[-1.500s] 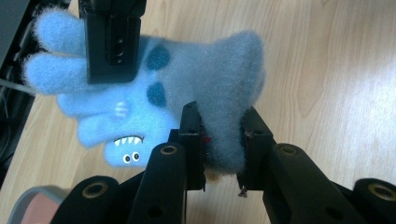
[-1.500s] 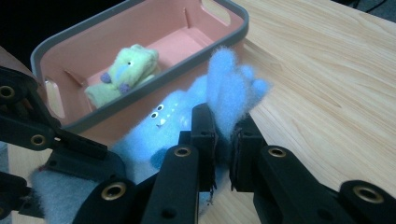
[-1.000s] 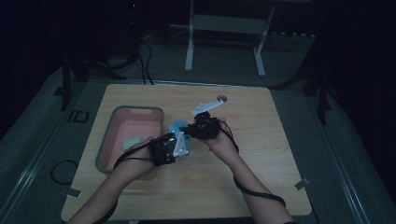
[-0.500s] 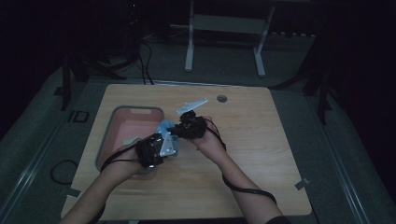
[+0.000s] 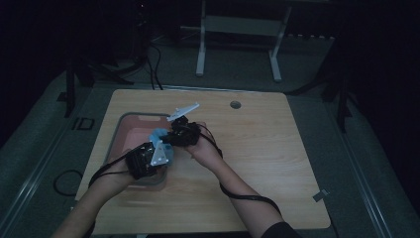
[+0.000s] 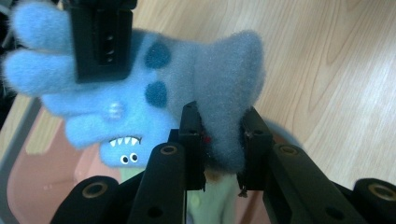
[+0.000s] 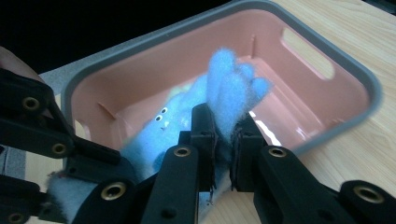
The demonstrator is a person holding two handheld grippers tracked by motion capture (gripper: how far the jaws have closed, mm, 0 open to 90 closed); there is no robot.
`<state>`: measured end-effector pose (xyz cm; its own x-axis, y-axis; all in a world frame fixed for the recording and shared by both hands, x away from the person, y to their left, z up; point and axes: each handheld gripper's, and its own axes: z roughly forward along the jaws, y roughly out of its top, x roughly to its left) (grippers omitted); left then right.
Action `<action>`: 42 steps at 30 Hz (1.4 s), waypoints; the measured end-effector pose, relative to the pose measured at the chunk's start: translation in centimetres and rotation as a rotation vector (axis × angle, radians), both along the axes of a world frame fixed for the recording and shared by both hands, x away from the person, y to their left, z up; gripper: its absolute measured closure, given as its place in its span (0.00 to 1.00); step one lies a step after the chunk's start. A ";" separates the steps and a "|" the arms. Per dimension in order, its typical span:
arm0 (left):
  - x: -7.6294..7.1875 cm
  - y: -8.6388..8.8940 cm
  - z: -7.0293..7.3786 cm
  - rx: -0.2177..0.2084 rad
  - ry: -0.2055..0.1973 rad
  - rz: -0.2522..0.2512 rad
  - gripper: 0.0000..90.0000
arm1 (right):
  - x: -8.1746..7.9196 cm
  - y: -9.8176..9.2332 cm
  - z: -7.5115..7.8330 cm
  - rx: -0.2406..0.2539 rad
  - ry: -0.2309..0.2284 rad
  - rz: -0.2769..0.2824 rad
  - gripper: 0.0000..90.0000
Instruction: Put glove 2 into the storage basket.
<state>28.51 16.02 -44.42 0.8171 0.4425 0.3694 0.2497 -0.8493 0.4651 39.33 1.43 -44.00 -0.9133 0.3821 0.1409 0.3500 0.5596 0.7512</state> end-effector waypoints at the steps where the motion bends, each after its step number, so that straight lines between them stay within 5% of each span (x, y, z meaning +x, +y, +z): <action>1: 0.0 0.3 -0.1 0.004 0.004 0.003 0.84 | 0.0 0.5 -0.1 0.000 0.004 0.004 0.92; 12: -0.9 3.5 -1.0 -0.002 0.017 0.067 0.84 | 0.0 4.4 -1.1 -0.004 0.025 0.053 0.91; 20: -1.1 4.2 -2.4 0.018 0.030 0.085 0.84 | 0.1 5.7 -2.4 -0.023 0.052 0.065 0.91; 31: 0.7 5.1 -4.6 0.014 0.108 0.119 0.84 | 1.3 7.3 -4.9 -0.071 0.082 0.053 0.91; 42: 0.9 5.2 -5.0 -0.014 0.132 0.137 0.75 | 1.5 6.6 -4.5 -0.085 0.037 0.025 0.57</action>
<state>29.41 21.19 -49.42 0.7897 0.5575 0.2562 0.4224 -0.7969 0.4320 40.79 8.06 -48.50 -0.9176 0.3711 0.1423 0.3613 0.6298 0.6876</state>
